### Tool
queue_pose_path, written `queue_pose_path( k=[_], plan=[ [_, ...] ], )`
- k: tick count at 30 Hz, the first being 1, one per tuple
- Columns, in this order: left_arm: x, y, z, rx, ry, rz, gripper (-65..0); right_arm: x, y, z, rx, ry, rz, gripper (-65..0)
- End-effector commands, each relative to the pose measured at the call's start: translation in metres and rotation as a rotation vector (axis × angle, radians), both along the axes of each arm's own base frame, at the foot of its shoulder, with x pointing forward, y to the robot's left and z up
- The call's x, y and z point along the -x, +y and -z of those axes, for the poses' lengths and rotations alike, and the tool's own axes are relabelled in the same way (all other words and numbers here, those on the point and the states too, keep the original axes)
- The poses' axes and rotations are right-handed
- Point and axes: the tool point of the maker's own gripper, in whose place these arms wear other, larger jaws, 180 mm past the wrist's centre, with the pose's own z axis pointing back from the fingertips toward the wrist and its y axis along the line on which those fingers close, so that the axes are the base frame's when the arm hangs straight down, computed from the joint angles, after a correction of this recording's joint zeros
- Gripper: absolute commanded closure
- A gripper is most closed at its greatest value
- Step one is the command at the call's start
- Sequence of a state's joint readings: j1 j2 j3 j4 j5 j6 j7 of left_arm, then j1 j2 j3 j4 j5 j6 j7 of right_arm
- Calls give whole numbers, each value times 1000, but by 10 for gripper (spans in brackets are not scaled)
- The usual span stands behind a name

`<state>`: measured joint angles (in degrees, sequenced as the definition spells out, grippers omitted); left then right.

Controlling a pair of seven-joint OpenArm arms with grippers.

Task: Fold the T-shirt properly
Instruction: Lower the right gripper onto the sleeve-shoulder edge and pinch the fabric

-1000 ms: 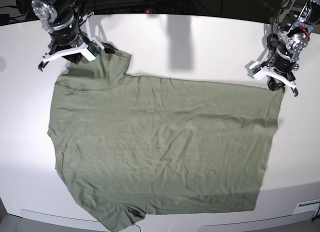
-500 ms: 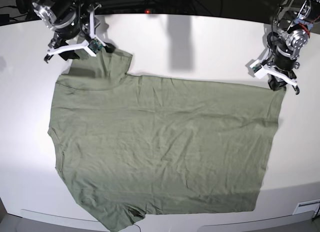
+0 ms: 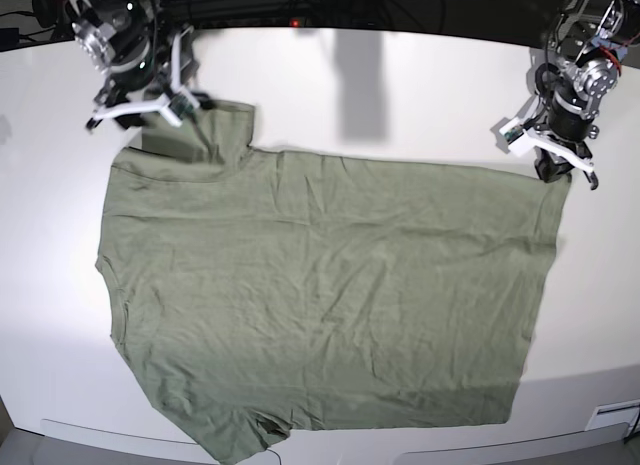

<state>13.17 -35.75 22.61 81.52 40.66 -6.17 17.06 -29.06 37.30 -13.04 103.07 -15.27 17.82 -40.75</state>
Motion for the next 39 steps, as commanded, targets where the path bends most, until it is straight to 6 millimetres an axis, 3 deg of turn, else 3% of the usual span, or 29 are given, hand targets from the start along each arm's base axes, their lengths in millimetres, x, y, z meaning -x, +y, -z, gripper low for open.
queue_pose_path(
  k=[1, 7, 12, 16, 20, 23, 29, 39],
  plan=[
    [17, 8, 12, -32, 72, -4, 0, 16, -13, 6, 48, 68, 10, -329],
    [17, 8, 12, -32, 72, -3, 0, 28, -13, 12, 55, 131, -20, -328],
    [17, 8, 12, -33, 72, -3, 0, 17, -15, 6, 55, 93, -106, -320],
    [17, 8, 12, -32, 71, -3, 0, 11, -9, 3, 14, 104, -261, -210],
    [17, 8, 12, -33, 71, -3, 0, 6, -10, 0, 11, 90, -293, -130],
    [17, 8, 12, -33, 71, -3, 0, 4, -8, -1, 1, 79, -294, 0],
    [17, 8, 12, -32, 72, -4, 0, -13, -10, -14, 15, -27, -228, 0],
    [17, 8, 12, -32, 72, -4, 0, -28, 37, -60, -64, -143, -260, 0]
  ],
)
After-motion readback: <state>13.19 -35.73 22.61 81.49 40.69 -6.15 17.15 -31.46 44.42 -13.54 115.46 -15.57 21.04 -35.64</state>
